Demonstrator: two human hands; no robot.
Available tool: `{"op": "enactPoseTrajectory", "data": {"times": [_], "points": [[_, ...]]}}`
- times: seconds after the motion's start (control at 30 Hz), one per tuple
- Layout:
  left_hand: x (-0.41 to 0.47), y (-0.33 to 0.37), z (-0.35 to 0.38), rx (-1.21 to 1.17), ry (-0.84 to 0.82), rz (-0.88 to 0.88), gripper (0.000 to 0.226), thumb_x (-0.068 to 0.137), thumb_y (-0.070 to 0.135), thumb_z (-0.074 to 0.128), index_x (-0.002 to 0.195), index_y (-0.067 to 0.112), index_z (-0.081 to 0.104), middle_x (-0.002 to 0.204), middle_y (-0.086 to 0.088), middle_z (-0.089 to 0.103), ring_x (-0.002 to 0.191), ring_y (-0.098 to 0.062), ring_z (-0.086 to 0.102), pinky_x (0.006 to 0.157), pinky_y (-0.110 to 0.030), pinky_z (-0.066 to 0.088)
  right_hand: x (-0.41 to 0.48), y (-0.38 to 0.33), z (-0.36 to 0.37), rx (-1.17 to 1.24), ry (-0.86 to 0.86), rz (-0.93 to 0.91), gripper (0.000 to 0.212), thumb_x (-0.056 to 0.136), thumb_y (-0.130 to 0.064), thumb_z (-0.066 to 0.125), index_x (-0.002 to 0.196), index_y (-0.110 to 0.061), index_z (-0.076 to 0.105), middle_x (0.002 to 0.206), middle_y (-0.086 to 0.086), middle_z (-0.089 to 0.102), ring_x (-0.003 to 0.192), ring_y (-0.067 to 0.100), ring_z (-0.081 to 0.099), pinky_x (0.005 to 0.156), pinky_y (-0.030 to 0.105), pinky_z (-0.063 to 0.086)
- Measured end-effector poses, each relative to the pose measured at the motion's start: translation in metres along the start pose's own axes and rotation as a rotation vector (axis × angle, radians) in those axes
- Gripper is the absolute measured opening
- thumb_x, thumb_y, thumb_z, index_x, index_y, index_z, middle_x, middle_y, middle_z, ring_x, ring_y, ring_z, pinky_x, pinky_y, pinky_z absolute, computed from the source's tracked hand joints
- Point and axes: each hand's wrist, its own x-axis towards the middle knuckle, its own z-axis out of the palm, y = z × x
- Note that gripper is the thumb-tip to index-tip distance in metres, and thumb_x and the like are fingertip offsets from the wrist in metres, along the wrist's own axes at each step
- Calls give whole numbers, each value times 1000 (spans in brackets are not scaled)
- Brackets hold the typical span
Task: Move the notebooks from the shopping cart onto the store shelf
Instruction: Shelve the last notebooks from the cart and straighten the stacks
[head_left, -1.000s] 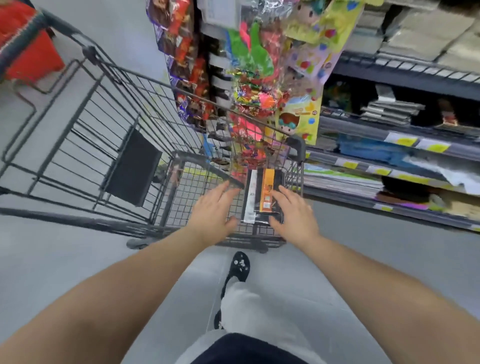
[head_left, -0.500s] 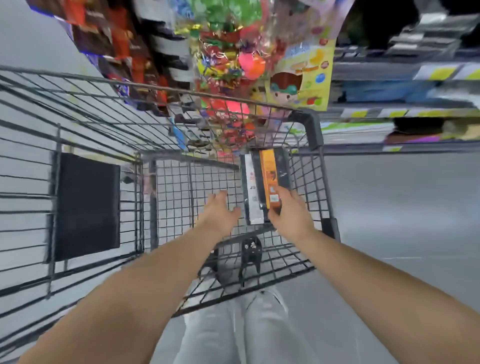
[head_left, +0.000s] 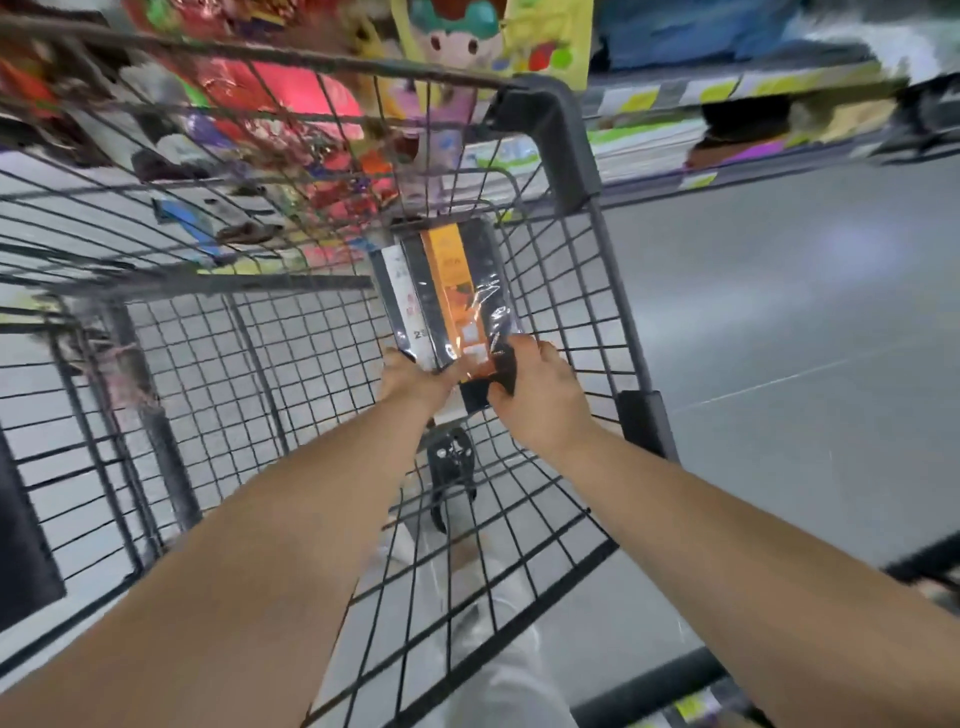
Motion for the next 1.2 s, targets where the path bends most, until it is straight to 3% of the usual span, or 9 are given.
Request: {"op": "enactPoseTrajectory", "data": {"times": [0.13,0.27,0.37,0.5,0.63,0.77,0.93,1.1,1.2], "points": [[11,-31,-23,-1,-4,188,45,80,55,65,101,16,60,98,-3,67,86,-20,64,76,-30,52,3,-4,7,-51,-122,6,54,87,-27,58,136,-13,38,128,15,49,116,35,49,95,43,43],[6,-61,-56,-221,-26,191,26,82,39,71,75,22,52,73,3,60,65,-13,63,69,-31,58,20,-5,18,-18,-206,118,67,88,-31,55,145,-13,25,142,15,38,129,36,39,105,44,37],[-11,-76,-82,-388,0,227,17,88,27,66,82,23,51,83,-2,67,58,-6,65,58,-22,53,30,-11,31,14,-204,295,79,88,-37,55,149,-12,12,153,17,21,139,36,25,112,47,29],[-32,-95,-113,-597,78,220,21,90,20,65,100,14,48,81,-2,69,59,-4,69,66,-24,56,24,-28,57,-43,-200,393,90,91,-46,50,150,-9,-5,158,17,-7,146,33,2,116,48,16],[-41,-111,-130,-708,131,167,20,90,20,65,97,16,46,90,-9,67,75,-18,68,71,-26,57,18,-42,74,19,-129,435,94,81,-52,63,148,-19,5,148,19,19,135,36,26,107,51,32],[-34,-118,-135,-761,169,95,24,87,20,69,91,17,45,98,-13,67,79,-19,70,71,-25,59,23,-41,79,388,-43,731,93,69,-49,77,137,-18,21,125,18,48,107,36,54,84,39,48],[-34,-124,-130,-883,78,-2,32,86,16,68,111,14,48,96,-9,69,77,-17,71,61,-18,57,18,-37,81,430,-156,719,64,77,-58,66,117,-9,52,77,-2,53,74,21,56,70,29,51],[-56,-122,-138,-994,-62,-90,35,87,12,67,118,13,49,101,-11,71,81,-19,72,66,-22,59,7,-49,54,598,-75,573,65,82,-43,68,134,-12,43,124,3,58,109,28,57,96,33,44],[-84,-116,-150,-1013,-149,-45,37,86,-2,63,113,13,43,109,-21,68,83,-27,72,67,-29,60,-12,-61,23,575,-36,462,48,86,-40,64,122,-12,49,122,8,63,105,30,61,91,33,47]]}}
